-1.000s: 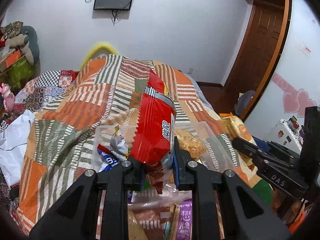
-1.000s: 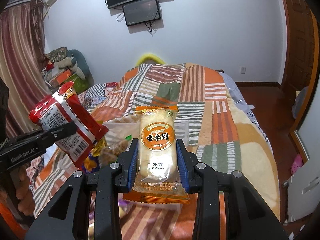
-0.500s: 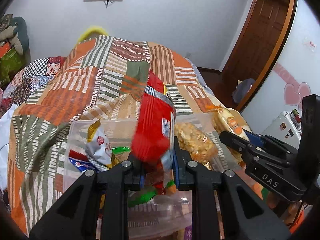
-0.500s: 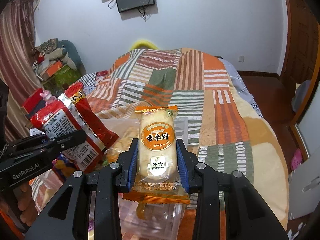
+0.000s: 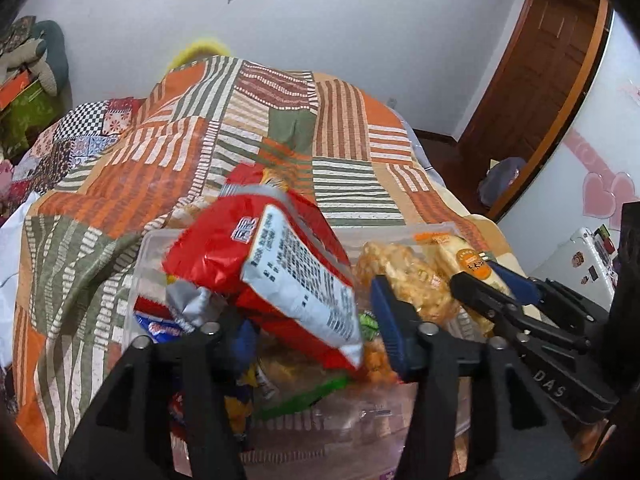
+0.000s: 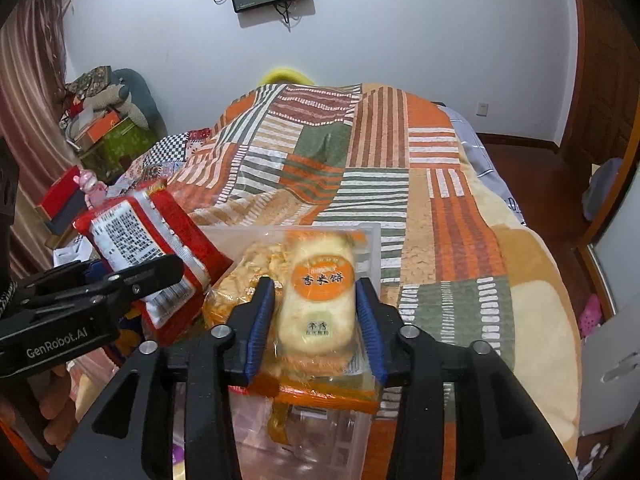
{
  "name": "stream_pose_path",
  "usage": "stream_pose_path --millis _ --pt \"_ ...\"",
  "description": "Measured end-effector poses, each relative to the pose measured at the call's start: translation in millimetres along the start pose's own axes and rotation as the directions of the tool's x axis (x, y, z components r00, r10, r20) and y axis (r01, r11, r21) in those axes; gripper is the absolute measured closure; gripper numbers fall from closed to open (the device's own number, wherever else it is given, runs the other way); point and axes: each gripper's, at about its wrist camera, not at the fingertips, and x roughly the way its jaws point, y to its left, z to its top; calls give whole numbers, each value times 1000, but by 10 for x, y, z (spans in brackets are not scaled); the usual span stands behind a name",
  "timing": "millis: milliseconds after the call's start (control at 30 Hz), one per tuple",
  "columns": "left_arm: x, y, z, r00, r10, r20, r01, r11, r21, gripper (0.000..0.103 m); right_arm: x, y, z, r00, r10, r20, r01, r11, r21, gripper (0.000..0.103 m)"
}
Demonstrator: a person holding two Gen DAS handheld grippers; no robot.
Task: Organize snacks
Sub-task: 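Lower the red chip bag into the box with the left tool while the right tool drops the bread bag, then grasp the square cake with the left tool while the right tool grasps the purple wafer roll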
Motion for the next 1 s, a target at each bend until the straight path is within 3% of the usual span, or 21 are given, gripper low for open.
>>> stream_pose_path --millis 133,367,533,767,1000 --pt "-98 24 -61 1000 -17 -14 17 1000 -7 47 -75 17 -7 1000 -7 10 7 1000 0 49" --pt "-465 13 -177 1000 -7 28 6 1000 21 41 -334 94 -53 999 -10 44 11 1000 -25 47" --pt "-791 8 -280 998 8 68 -11 999 50 35 -553 187 -149 996 -27 88 31 998 -51 33" --pt "-1201 5 -524 992 58 114 -70 992 103 27 -708 359 -324 996 9 85 -2 997 -78 29" --pt "-1365 149 -830 991 91 94 -101 989 107 23 -635 582 -558 999 24 42 -19 994 -106 25"
